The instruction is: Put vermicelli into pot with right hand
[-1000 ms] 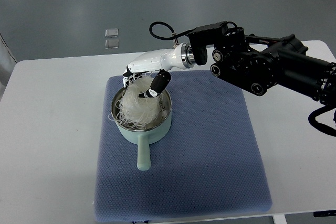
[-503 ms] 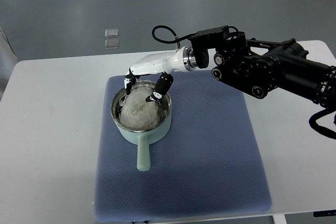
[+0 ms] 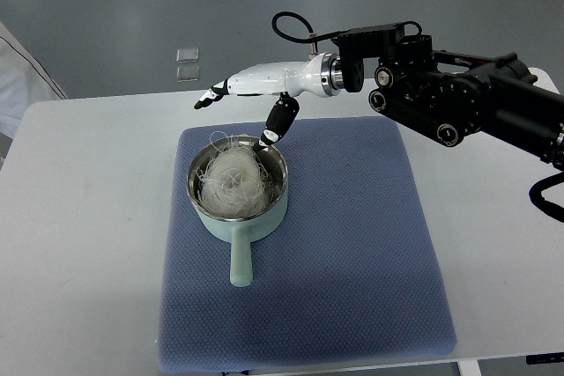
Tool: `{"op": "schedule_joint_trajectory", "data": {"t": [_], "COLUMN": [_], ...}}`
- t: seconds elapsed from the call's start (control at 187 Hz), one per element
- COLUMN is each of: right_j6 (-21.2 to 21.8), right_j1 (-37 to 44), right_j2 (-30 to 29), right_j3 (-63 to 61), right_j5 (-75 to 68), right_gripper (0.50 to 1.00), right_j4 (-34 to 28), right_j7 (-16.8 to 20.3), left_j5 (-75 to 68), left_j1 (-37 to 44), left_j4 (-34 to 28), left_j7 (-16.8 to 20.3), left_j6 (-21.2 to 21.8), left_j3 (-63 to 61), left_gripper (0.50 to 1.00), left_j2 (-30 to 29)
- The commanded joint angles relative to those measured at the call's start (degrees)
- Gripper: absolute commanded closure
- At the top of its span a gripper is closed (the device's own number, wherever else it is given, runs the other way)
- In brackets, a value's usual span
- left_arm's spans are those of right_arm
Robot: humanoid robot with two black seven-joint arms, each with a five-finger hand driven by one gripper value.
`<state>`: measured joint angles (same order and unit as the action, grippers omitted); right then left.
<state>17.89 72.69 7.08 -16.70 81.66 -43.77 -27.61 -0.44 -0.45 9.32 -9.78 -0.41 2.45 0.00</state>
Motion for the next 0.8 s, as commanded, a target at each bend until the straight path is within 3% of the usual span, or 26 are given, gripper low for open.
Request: {"op": "schedule_joint_trajectory", "data": {"t": [0.0, 0.187, 0.583, 0.797], "right_j6": [-0.4, -1.37, -17.18, -22.37], "right_j1": [-2.11, -12.4, -20.66, -21.89], "right_j2": [0.21, -1.46, -4.36, -5.59], "right_j3": [-6.49, -19.59, -24.6, -23.99], "right_j5": [-5.54, -19.88, -51.95, -67.69], "right_gripper": [0.587, 0.585, 0.576, 0.576], "right_j4": [1.23, 3.25, 13.36, 18.28], "right_j7": [0.01, 0.1, 0.1, 0.18], "left_j5": [0.0, 0.0, 0.0, 0.0], "left_j1": [0.01, 0.01, 0.01, 0.01], "left_j4": [0.0, 0.0, 0.0, 0.0], "left_j7": [0.02, 0.02, 0.02, 0.02], "left_j6": [-0.02, 0.06, -0.02, -0.02], "left_j3": [-0.07, 0.01, 0.01, 0.01], "left_gripper": [0.5, 0.5, 0.5, 0.5], "left_j2": [0.0, 0.0, 0.0, 0.0]}}
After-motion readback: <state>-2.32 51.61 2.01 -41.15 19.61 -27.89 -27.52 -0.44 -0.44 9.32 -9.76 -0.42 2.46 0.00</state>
